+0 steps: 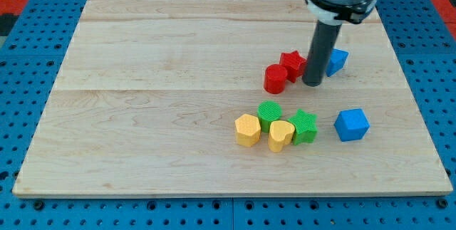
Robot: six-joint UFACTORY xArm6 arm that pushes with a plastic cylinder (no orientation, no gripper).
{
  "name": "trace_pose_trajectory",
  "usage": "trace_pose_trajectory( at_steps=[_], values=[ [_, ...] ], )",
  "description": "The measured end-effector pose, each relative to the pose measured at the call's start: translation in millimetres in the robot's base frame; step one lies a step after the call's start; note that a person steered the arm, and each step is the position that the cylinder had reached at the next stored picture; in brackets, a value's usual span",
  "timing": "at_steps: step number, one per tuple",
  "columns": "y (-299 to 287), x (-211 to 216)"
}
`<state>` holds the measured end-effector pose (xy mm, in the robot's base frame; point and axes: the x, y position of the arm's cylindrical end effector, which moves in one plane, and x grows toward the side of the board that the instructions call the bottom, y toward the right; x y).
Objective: Place the blue triangle to the right of the red star
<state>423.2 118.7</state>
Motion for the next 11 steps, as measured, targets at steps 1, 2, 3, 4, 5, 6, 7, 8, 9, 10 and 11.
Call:
trace_pose_trajectory(
  at_steps=[1,2,3,4,5,6,7,8,9,10,11],
  values=[
    [-47.1,-70.9],
    [-84.5,-137.9],
    [-112.9,-153.2],
    [-44.7,-125.8],
    [60.0,-123.8],
    [77.0,-80.9],
    [66.5,-31.6],
    [50.7,-23.1],
    [67.9,33.2],
    [40.1,34.6],
    [-10.2,13.2]
  ],
)
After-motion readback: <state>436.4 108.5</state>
